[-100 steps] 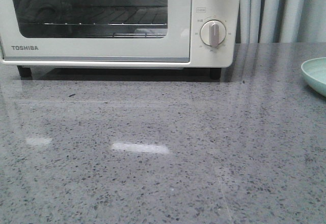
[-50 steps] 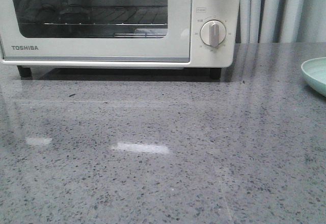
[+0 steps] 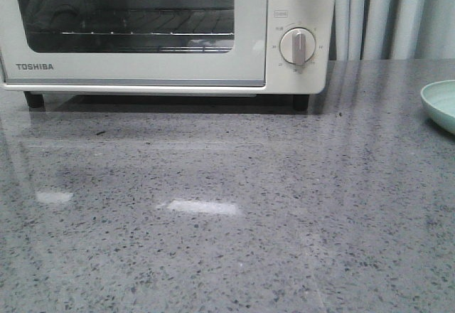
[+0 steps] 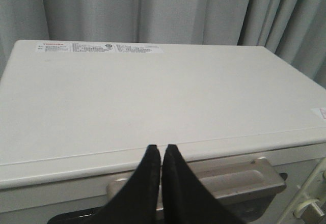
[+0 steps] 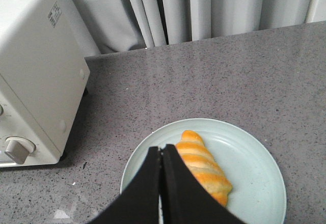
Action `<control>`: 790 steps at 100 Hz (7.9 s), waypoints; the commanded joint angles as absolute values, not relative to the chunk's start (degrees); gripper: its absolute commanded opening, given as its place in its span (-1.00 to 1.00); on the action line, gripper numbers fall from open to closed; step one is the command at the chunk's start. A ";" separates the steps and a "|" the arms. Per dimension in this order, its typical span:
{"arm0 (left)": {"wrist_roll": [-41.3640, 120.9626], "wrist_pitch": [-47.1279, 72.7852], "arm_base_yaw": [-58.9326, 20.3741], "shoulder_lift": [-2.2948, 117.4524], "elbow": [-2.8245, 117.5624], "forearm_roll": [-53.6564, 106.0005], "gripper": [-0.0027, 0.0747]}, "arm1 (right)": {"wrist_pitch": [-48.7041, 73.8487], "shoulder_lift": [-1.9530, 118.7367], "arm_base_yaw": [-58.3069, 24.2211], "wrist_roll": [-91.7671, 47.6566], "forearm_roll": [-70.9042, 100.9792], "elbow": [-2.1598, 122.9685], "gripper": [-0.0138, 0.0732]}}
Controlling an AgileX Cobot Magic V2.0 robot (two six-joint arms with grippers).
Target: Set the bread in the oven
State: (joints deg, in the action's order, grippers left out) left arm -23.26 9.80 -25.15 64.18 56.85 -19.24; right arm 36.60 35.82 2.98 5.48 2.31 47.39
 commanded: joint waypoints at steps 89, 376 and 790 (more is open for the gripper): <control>-23.21 11.09 -29.60 65.14 51.59 -16.53 -0.99 | 30.97 36.31 3.20 4.44 2.28 49.54 -0.84; -23.21 23.37 -32.67 18.70 35.17 -16.98 -0.99 | 74.74 73.28 -46.43 1.96 -2.68 81.74 -0.83; -23.79 14.36 -10.57 -0.72 12.64 -19.37 -0.99 | 65.89 64.29 -69.68 23.18 -39.30 58.29 -0.86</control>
State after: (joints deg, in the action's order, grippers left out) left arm -23.26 18.74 -10.72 -0.25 11.17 -19.62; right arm 61.40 66.67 -69.73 21.26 -37.89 58.18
